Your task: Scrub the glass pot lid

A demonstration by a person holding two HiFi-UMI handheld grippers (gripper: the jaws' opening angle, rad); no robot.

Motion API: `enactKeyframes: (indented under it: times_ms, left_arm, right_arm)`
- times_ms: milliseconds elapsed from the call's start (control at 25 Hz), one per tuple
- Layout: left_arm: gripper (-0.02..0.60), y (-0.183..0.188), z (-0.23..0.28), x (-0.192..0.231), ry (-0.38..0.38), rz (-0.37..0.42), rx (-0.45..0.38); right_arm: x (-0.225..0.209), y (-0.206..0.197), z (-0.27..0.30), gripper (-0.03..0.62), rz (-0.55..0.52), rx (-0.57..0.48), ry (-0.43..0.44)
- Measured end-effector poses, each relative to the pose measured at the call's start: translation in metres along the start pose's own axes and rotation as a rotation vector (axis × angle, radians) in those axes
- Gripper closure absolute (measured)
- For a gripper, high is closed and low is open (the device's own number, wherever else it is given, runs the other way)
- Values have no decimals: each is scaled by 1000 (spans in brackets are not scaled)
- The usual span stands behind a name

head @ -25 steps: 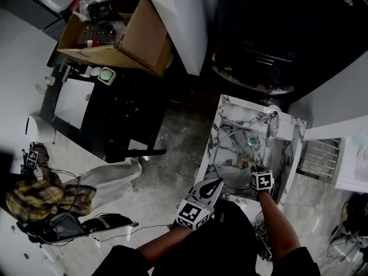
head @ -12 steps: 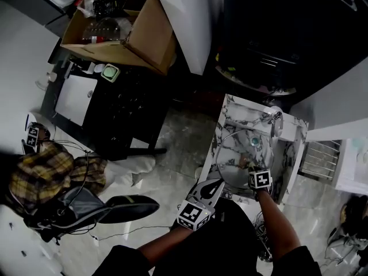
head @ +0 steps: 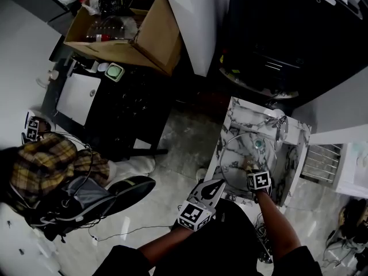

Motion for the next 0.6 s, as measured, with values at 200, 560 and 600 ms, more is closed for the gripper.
enactKeyframes:
  times_ms: [200,560,600]
  left_arm:
    - [565,3,-8,8,-1,-4,-1]
    - [566,19,-27,37,-34,6,-1]
    - [565,21,-29,40,-42,9,-1]
  right_arm:
    - [12,6,4,537,35,32,11]
    - [42,22,6,537,102,38,39]
    - [45,24,5,537,109,31,39]
Point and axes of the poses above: the fingertips, and each gripper's own axes: z forward along the fingers, x to its left, y out of its top, the point moved 7 cm from there along -z, backward along the fingers, and after that the axes turned 10 degrees about -y, right-handed, at the moved point
